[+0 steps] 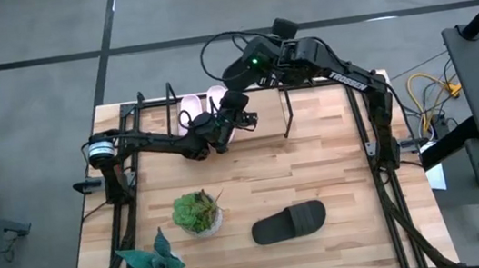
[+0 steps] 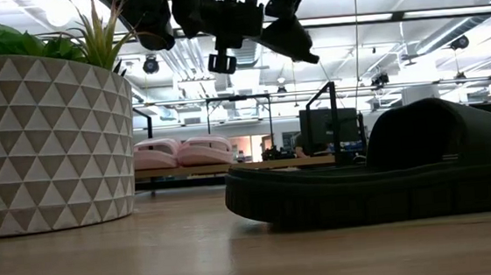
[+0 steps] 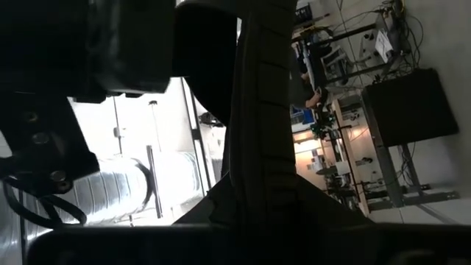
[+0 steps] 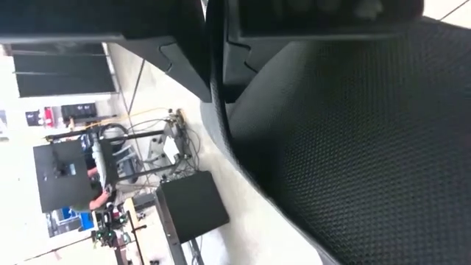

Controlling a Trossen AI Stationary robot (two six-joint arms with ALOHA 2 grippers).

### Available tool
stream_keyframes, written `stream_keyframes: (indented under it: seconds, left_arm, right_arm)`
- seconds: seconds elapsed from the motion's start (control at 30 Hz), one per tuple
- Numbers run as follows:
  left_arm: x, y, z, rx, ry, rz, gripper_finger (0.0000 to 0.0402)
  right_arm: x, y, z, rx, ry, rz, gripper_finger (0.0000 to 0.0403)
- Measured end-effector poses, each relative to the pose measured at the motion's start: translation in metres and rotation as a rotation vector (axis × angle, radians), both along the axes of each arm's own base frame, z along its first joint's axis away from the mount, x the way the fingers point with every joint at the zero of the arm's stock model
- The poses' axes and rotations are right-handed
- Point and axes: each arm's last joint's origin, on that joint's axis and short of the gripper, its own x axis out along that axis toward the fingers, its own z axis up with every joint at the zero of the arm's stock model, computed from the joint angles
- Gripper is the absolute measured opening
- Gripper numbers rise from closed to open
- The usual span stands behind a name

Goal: Pick and place slides into the shelf
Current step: Put the top black slide on the shelf

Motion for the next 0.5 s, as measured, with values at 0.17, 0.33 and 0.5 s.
stream_keyframes:
  seconds: [0.17,0.33,0.5]
  left_arm:
    - [-0.0003,0.0003,0.0001,-0.016,-0.030,-0.003,0.0056]
    - [-0.0007,-0.0004,0.0019,-0.056,-0.140,-0.042,0.0139]
    - [-0.0009,-0.0010,0.0020,-0.109,-0.232,-0.067,0.0190]
  right_arm:
    - [0.0036,-0.0039,0.0002,-0.028,0.023,0.016,0.0011]
    - [0.0050,-0.0052,0.0016,-0.043,0.040,0.036,0.0010]
    - [0.0038,-0.0078,0.0018,-0.054,0.058,0.029,0.0010]
